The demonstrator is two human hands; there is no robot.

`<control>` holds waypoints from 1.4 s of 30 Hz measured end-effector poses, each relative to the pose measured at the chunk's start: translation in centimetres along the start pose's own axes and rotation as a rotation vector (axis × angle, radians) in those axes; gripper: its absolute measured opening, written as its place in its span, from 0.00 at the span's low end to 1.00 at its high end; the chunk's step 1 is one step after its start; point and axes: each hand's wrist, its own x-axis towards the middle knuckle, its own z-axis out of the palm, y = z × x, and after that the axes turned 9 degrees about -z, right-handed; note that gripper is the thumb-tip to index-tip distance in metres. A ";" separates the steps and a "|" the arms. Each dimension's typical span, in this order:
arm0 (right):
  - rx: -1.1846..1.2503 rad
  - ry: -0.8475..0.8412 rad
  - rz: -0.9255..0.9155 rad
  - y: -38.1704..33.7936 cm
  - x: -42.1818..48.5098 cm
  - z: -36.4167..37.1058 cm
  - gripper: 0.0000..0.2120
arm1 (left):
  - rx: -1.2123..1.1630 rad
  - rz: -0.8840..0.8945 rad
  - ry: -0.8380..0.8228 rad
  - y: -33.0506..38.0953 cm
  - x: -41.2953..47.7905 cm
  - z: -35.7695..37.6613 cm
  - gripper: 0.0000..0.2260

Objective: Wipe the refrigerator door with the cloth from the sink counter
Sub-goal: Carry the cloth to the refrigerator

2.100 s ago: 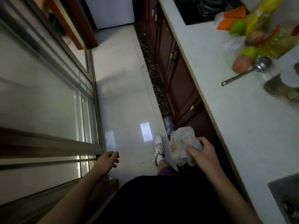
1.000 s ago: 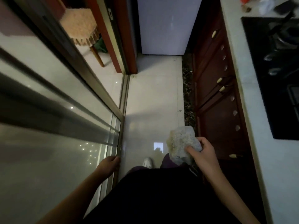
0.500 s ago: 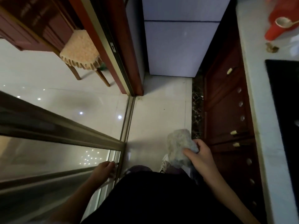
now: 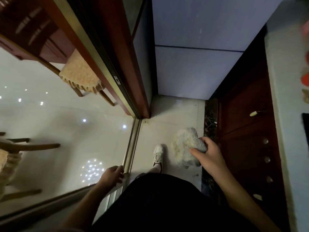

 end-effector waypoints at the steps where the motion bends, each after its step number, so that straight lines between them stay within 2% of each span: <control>1: -0.003 0.025 0.012 -0.4 1.0 -0.3 0.08 | 0.029 0.012 -0.016 2.1 0.9 -0.4 0.14; 8: 0.055 0.232 0.128 -2.1 6.7 -4.0 0.13 | 0.219 0.146 -0.084 18.2 5.2 -1.9 0.14; 12: 0.068 0.295 0.159 -2.8 10.6 -6.4 0.12 | 0.288 0.226 -0.091 26.3 6.8 -1.4 0.15; 17: 0.080 0.264 0.167 -3.4 17.4 -9.2 0.13 | 0.271 0.253 -0.069 33.0 8.6 -0.5 0.14; 21: 0.051 0.174 0.124 -5.8 23.7 -11.3 0.13 | 0.182 0.171 -0.029 35.6 8.9 -0.2 0.13; 27: -0.012 -0.009 0.018 -10.7 31.2 -12.9 0.10 | 0.042 0.070 0.008 37.1 8.5 -0.2 0.13; 31: -0.039 -0.038 -0.059 -13.6 34.1 -13.2 0.11 | -0.007 0.100 0.036 38.5 8.6 -0.7 0.14; 36: -0.035 -0.066 -0.243 -18.8 36.1 -14.7 0.10 | -0.063 0.265 0.104 43.3 9.2 -2.9 0.13; 42: -0.074 -0.069 -0.541 -30.5 37.1 -18.2 0.09 | -0.190 0.577 0.206 53.7 5.1 -6.5 0.11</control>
